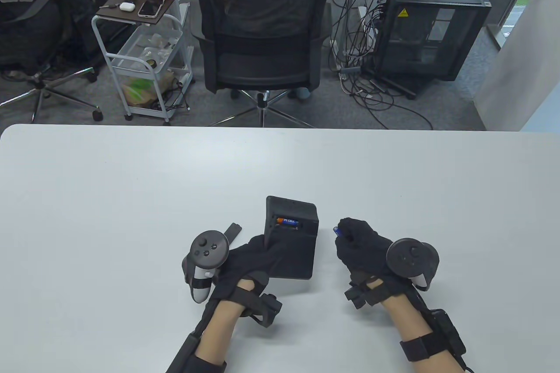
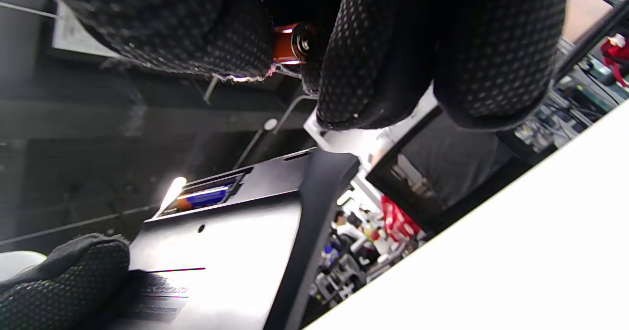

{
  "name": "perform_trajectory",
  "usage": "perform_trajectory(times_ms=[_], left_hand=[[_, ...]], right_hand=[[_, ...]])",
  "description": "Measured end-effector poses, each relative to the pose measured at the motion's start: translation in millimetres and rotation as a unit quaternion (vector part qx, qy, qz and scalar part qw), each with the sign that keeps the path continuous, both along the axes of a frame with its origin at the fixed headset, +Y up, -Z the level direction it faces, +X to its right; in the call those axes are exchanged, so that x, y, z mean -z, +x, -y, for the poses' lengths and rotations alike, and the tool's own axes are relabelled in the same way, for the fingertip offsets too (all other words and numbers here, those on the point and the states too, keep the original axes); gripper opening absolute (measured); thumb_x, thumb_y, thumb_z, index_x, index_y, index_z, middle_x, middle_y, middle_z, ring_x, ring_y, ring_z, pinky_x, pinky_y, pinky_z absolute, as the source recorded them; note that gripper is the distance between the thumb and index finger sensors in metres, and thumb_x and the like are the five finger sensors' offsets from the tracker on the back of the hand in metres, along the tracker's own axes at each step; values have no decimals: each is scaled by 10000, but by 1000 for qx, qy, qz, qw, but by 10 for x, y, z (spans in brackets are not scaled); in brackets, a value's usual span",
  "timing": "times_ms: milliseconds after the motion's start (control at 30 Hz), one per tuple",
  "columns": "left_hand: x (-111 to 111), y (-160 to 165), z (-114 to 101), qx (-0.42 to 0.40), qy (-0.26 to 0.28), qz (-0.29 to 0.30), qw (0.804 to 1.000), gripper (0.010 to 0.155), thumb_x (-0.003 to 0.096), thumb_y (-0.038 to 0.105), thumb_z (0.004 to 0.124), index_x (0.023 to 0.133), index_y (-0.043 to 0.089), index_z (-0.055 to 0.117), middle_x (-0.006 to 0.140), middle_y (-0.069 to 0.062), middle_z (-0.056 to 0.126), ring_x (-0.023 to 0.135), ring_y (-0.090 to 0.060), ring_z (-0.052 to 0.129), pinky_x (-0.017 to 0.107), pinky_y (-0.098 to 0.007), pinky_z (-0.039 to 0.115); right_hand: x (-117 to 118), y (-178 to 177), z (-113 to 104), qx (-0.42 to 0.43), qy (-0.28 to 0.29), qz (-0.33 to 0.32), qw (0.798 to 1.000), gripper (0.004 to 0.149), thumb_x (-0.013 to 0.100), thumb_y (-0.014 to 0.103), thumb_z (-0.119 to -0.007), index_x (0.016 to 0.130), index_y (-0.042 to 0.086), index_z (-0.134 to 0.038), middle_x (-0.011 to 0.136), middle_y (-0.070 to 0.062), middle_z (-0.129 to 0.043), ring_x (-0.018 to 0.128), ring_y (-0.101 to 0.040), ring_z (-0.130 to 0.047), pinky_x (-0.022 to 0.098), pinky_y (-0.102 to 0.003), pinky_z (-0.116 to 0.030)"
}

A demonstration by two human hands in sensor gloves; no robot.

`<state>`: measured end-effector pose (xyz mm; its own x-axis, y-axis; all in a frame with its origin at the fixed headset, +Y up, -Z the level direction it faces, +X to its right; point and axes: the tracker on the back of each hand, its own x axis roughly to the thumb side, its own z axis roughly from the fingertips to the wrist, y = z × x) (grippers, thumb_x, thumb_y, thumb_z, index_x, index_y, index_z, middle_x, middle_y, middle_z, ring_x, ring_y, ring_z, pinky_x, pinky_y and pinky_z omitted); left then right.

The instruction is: Fit batteries into calculator, then fit battery cover

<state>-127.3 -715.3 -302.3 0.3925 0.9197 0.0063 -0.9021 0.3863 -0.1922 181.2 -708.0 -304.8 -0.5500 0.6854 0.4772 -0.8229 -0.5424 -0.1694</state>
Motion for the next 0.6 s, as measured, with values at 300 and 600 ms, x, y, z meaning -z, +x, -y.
perform_trajectory(times_ms=[300,600], left_hand=[[-59,225,44,37,2,36,999,592,426,484,880,814,43,809,649,-113,1006,443,-253,1072,519,-515,832],[-104,356,68,61,6,49,997,596,424,487,879,814,41,808,647,-114,1007,441,-252,1073,517,-515,834]], right_hand=[[-176,-65,27,-30,9,-42,999,504,440,248,-891,865,42,-715,791,-257,-806,507,-349,-982,423,-569,-861],[-277,-240,-38,-110,46,-5,993,505,424,190,-917,873,38,-743,801,-269,-815,537,-363,-999,452,-578,-868]])
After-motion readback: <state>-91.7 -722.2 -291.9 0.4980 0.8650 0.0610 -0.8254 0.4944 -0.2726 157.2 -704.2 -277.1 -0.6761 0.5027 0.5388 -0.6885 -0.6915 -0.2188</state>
